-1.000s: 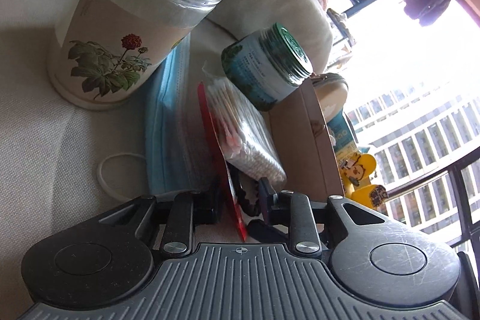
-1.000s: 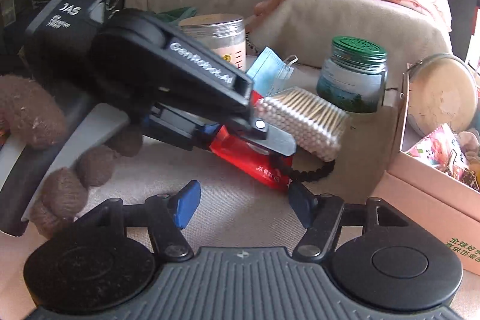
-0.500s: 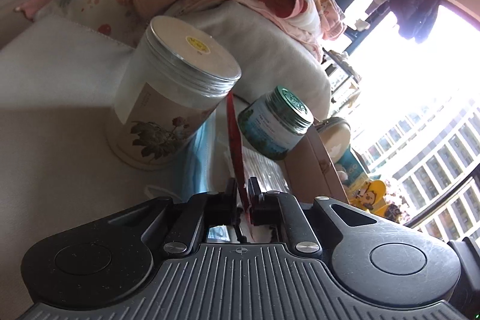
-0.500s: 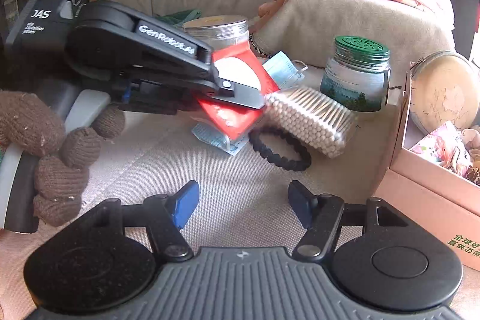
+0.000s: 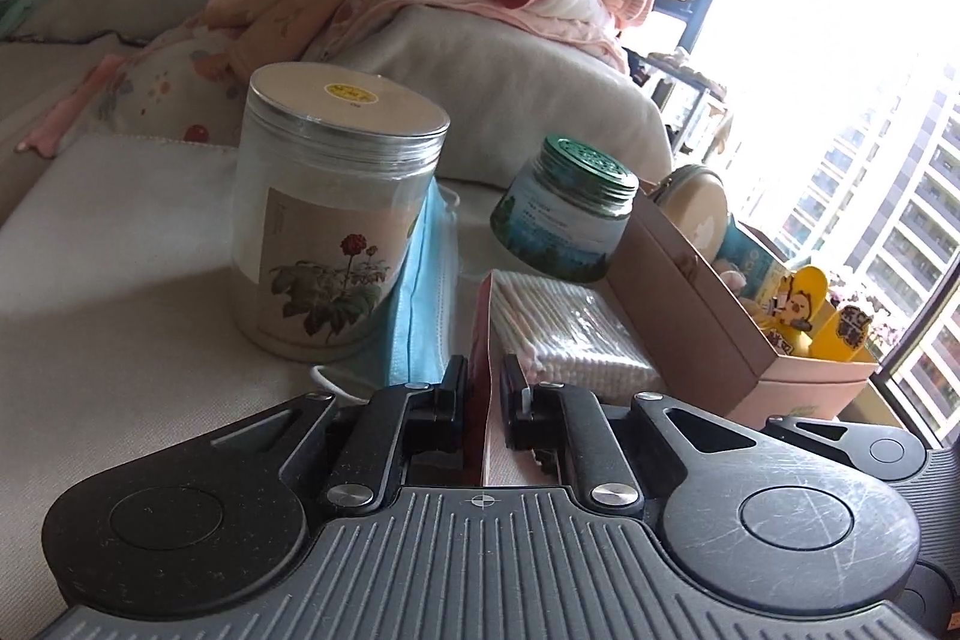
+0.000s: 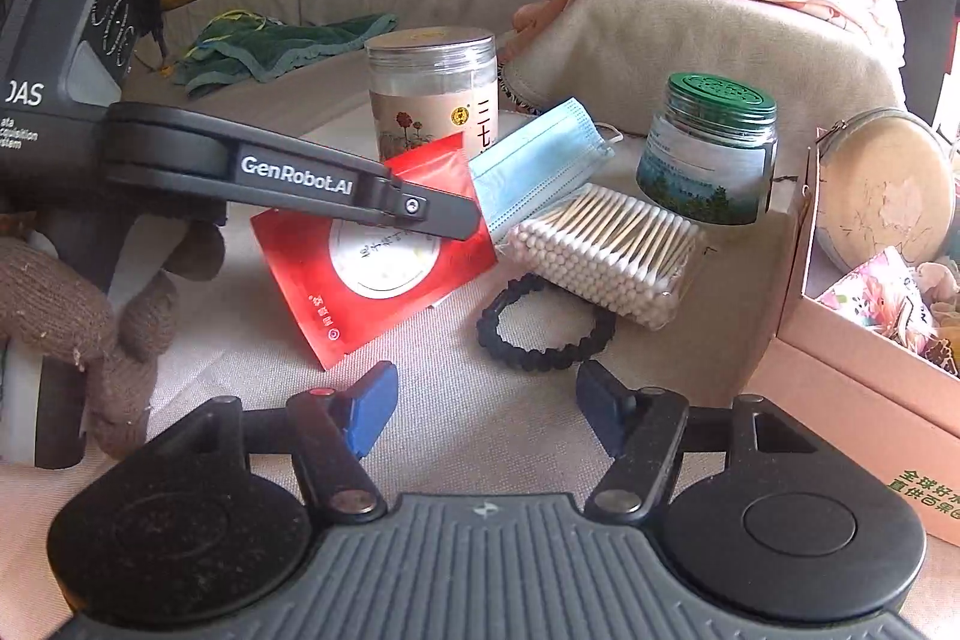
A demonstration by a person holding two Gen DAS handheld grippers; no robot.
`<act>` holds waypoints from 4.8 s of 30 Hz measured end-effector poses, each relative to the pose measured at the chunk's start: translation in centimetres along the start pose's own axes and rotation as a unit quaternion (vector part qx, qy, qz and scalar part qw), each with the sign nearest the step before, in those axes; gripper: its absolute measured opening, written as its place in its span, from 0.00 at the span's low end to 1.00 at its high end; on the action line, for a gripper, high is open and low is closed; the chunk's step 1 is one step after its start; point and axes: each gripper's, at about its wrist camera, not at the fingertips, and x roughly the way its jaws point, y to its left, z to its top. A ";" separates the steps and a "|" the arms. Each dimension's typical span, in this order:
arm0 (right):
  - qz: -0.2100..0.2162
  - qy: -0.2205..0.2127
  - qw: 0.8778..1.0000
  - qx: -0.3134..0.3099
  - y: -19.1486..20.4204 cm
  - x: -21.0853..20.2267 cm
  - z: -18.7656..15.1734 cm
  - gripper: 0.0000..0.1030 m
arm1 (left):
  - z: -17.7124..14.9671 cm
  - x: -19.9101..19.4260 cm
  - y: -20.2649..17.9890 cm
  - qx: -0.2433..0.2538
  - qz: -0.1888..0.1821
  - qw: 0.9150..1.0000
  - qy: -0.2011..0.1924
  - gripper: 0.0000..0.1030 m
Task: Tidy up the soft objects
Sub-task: 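Lift the red packet off the table with the left tool, then grasp the bagged cotton swabs with the right tool while the left holds the red packet, then lower the cotton swabs and red packet into the pink box, opening both tools, then grasp the black bead bracelet with the left tool while the right reaches for the blue mask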
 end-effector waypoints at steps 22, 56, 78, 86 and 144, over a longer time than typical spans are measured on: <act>-0.078 0.126 0.984 0.099 -3.2 -1.6 12.9 0.71 | -2.1 -3.0 -0.5 0.053 0.087 0.994 -0.035 0.10; -0.050 0.097 0.986 0.124 -2.9 -10.4 12.9 0.66 | -2.6 -4.2 -2.1 0.074 -0.014 0.997 -0.014 0.08; -0.166 -0.036 0.977 0.129 -8.3 -30.4 4.0 0.66 | 6.9 -7.8 -17.5 0.079 -0.236 0.968 0.000 0.08; -0.181 -0.074 0.973 0.121 -10.1 -30.0 5.6 0.66 | 10.6 6.9 -16.0 -0.041 -0.202 0.977 0.055 0.14; -0.032 0.017 0.995 0.096 -5.3 -8.9 3.5 0.62 | 2.6 -5.3 0.0 -0.010 0.067 0.996 -0.059 0.15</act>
